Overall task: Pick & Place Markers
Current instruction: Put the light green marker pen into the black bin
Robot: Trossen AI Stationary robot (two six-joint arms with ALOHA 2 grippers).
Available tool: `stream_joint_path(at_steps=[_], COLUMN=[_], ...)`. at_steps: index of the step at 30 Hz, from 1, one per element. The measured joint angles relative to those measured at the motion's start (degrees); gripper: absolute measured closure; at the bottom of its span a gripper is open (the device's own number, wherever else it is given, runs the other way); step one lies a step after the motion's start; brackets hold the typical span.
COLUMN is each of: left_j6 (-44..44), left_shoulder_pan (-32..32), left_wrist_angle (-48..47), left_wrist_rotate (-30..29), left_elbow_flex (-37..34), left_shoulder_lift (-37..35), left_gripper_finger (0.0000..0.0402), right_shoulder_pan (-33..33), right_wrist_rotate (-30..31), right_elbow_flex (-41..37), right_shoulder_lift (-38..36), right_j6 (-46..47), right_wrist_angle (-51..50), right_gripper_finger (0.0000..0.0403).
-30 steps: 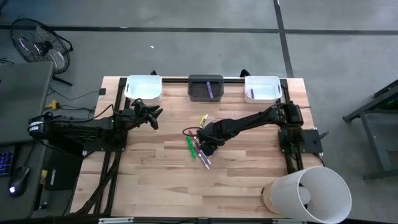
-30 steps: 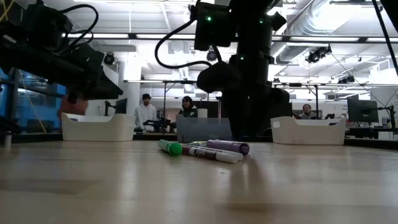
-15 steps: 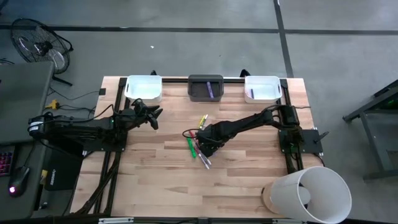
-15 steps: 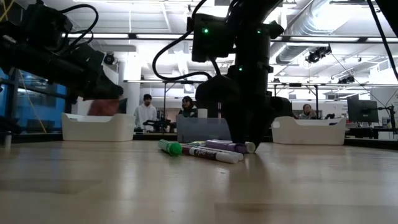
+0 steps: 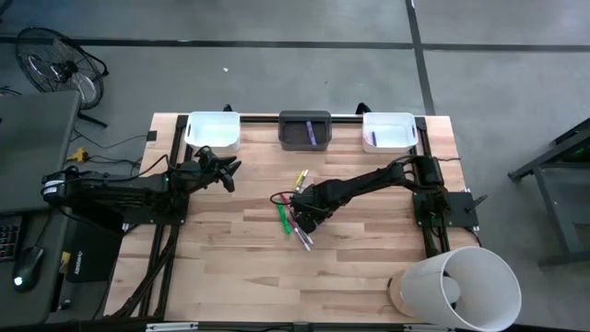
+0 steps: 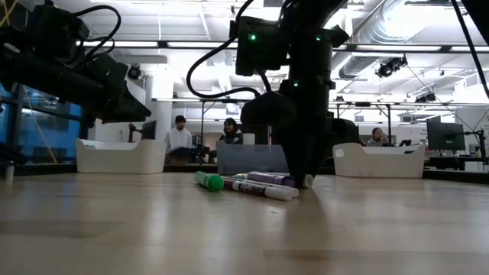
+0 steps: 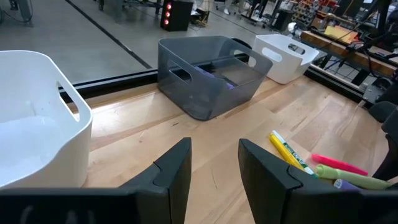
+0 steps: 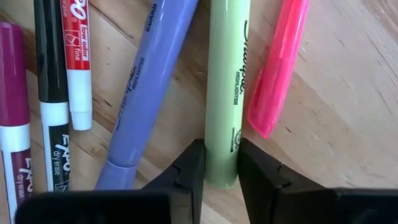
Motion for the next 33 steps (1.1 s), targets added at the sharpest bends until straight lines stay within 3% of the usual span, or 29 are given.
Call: stream_joint_path(at_steps=[20, 33], left_j6=[0.0, 0.0], left_shoulder_pan=[0.0, 0.0], left_wrist_angle=[0.0, 0.0], left_wrist_rotate=[0.0, 0.0], left_elbow_flex=[0.0, 0.0], left_shoulder_lift=[0.0, 0.0], left_gripper_finger=[0.0271, 0.0271], right_shoulder_pan=[1.1, 2.5], right_wrist_rotate=[-0.2, 15.0], right_elbow_flex=[-0.1, -0.1], right_shoulder_lift=[-4.6, -12.4], right_j6=[-2.6, -4.7], right_wrist_angle=[-6.4, -7.1], right_gripper_finger=[0.0332, 0.0330])
